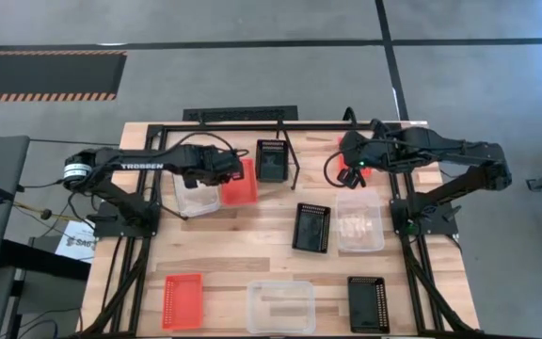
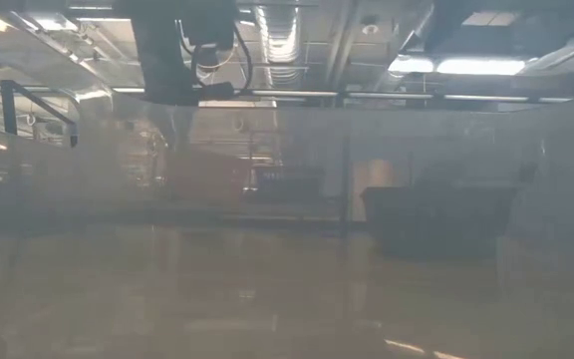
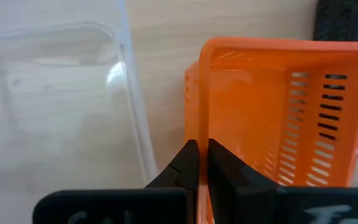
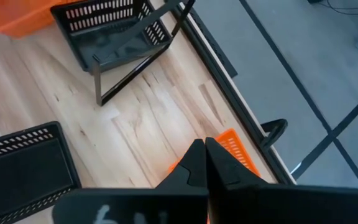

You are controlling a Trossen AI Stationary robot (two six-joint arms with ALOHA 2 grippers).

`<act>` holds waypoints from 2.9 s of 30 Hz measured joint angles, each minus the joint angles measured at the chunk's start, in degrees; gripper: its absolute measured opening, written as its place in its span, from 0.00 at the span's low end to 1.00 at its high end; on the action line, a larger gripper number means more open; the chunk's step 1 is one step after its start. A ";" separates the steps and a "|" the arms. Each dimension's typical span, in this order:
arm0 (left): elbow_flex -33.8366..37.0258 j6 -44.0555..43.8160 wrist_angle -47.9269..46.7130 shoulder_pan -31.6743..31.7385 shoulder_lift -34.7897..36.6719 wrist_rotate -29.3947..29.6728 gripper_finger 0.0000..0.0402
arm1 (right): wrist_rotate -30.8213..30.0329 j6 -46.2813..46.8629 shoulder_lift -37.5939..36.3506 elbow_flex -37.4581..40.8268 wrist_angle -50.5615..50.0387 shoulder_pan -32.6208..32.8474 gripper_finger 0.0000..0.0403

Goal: Stack baskets on shelf by color
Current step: Put the center orange bin on the shelf, then adjust the shelf

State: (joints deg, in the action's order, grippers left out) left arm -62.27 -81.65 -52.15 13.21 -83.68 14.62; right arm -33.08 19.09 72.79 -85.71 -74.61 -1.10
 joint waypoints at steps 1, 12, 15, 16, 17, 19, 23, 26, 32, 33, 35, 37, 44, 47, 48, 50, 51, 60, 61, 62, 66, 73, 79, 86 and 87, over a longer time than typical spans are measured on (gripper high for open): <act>0.31 0.02 0.75 0.00 0.00 0.31 0.00 | 0.02 0.00 0.00 0.00 -0.02 0.15 0.00; 0.47 4.03 0.59 0.37 0.65 6.12 0.01 | 0.26 1.01 0.00 0.00 -0.28 0.39 0.01; 0.44 4.07 0.65 0.86 0.81 6.17 0.04 | 0.28 1.01 0.00 0.00 -0.28 0.39 0.01; 0.44 4.17 0.63 1.02 0.79 6.16 0.05 | 0.28 1.01 0.00 0.00 -0.28 0.39 0.01; 0.44 4.75 0.70 1.15 0.79 6.17 0.06 | 0.28 1.01 0.00 0.00 -0.28 0.39 0.01; 0.44 6.66 1.30 1.20 0.79 6.18 0.09 | 0.28 1.01 0.00 0.00 -0.26 0.39 0.01; 0.44 9.54 2.62 1.74 0.79 6.61 0.16 | 0.28 1.01 0.00 0.00 -0.24 0.39 0.01; 0.35 11.66 2.84 2.71 0.79 5.64 0.22 | 0.28 1.05 0.00 0.00 -0.25 0.39 0.01; -4.88 19.41 1.14 4.04 0.90 1.46 0.29 | 0.28 1.03 0.00 0.00 0.04 0.20 0.01; -6.71 20.77 0.26 4.06 0.90 1.56 0.29 | 0.28 1.03 0.00 0.00 0.49 0.22 0.02; -11.01 22.90 -1.58 3.98 0.93 2.23 0.29 | 0.28 0.99 0.06 0.00 2.01 0.22 0.03; -15.73 25.04 -4.75 3.26 0.94 2.96 0.29 | 0.26 0.97 0.58 -0.07 3.60 0.18 0.05; -34.47 32.03 -13.79 -3.52 0.98 4.24 0.29 | 17.16 -8.54 3.70 0.02 13.82 -7.73 0.04; -40.99 33.92 -15.83 -9.09 1.01 6.97 0.29 | 29.97 -13.96 6.69 -0.04 24.44 -11.74 0.01; -42.83 34.23 -16.55 -11.30 1.01 8.78 0.29 | 33.21 -14.71 7.92 -0.04 27.30 -13.04 0.01; -45.74 34.28 -17.79 -16.14 1.01 13.01 0.28 | 38.96 -14.92 10.81 -0.05 33.22 -15.08 0.01; -46.82 33.74 -19.20 -18.66 1.01 15.55 0.27 | 41.20 -15.00 12.40 -0.07 35.38 -16.22 0.01; -48.71 17.05 -33.38 -36.78 0.82 31.05 0.16 | 46.01 -15.08 25.91 -0.04 38.50 -21.97 0.00; -48.71 15.35 -34.24 -37.80 0.69 32.14 0.15 | 46.00 -15.07 27.17 -0.39 38.24 -21.97 0.00; -48.70 14.22 -35.09 -38.69 0.54 33.03 0.14 | 45.75 -15.13 28.40 -1.15 37.38 -21.99 0.00; -48.69 12.46 -36.20 -40.82 0.46 35.38 0.11 | 42.02 -17.14 32.64 -6.12 34.08 -21.63 0.00; -48.69 12.39 -37.20 -41.04 0.44 35.53 0.10 | 28.62 -22.13 38.07 -17.25 24.19 -19.69 0.00; -48.69 12.63 -37.16 -41.05 0.44 35.27 0.10 | 20.72 -24.69 40.13 -22.69 17.99 -19.64 0.00; -48.69 12.81 -37.12 -41.05 0.44 35.14 0.10 | 20.02 -24.79 40.09 -22.87 15.31 -22.27 0.00; -48.69 12.81 -37.12 -41.05 0.44 35.14 0.10 | 19.85 -24.97 40.09 -22.88 14.76 -22.65 0.00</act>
State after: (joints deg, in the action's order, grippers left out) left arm -110.96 -68.84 -89.27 -27.83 -83.24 49.76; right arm -13.23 -5.88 112.88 -108.60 -59.85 -23.75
